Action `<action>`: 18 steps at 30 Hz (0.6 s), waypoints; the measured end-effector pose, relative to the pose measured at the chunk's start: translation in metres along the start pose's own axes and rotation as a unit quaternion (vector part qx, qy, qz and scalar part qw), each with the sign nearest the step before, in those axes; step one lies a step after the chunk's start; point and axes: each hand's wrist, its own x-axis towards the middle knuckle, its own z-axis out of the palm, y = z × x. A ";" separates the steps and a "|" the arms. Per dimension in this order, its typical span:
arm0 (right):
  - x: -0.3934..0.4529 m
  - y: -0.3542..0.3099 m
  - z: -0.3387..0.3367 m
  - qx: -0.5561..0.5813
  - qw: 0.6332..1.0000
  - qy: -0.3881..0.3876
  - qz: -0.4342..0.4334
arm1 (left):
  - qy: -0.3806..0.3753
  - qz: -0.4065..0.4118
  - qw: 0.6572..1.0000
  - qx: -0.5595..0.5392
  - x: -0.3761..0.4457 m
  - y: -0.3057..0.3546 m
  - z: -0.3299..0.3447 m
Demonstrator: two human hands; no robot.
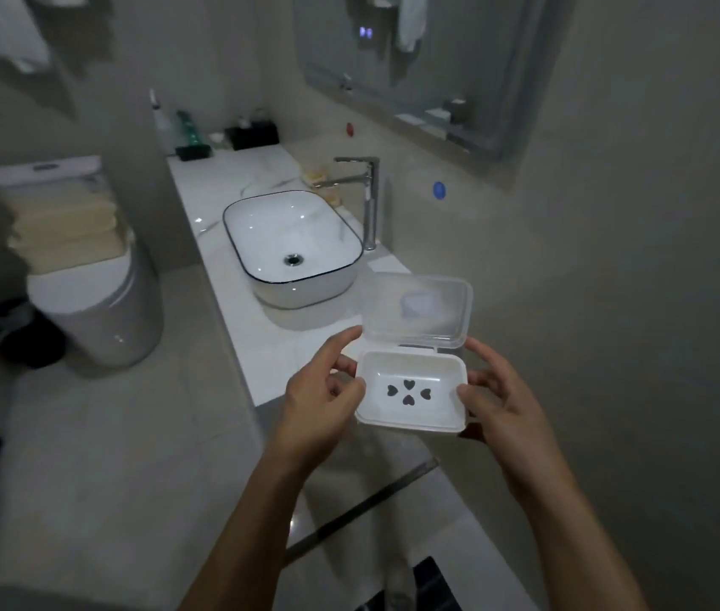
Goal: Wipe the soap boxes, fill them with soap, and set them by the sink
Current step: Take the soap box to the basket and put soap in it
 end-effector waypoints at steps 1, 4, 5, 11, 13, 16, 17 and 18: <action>0.011 -0.001 0.015 0.001 1.000 -0.023 0.002 | 0.025 -0.006 1.000 0.005 0.002 -0.004 -0.013; 0.045 -0.003 0.059 -0.001 0.996 -0.093 0.000 | 0.089 -0.021 0.996 0.015 0.011 -0.016 -0.049; 0.056 -0.005 0.074 -0.001 0.993 -0.115 -0.001 | 0.110 -0.025 0.993 0.024 0.015 -0.020 -0.062; 0.121 -0.018 0.155 -0.019 0.973 -0.231 -0.006 | 0.209 -0.046 0.972 0.100 0.041 -0.034 -0.125; 0.140 -0.021 0.177 -0.026 0.965 -0.259 -0.012 | 0.239 -0.067 0.964 0.100 0.050 -0.039 -0.139; 0.163 -0.021 0.208 -0.029 0.953 -0.302 -0.018 | 0.275 -0.087 0.953 0.094 0.056 -0.047 -0.156; 0.168 -0.021 0.219 -0.033 0.948 -0.317 -0.017 | 0.286 -0.091 0.950 0.091 0.056 -0.050 -0.162; 0.172 -0.021 0.230 -0.038 0.943 -0.330 -0.015 | 0.297 -0.096 0.946 0.087 0.056 -0.053 -0.169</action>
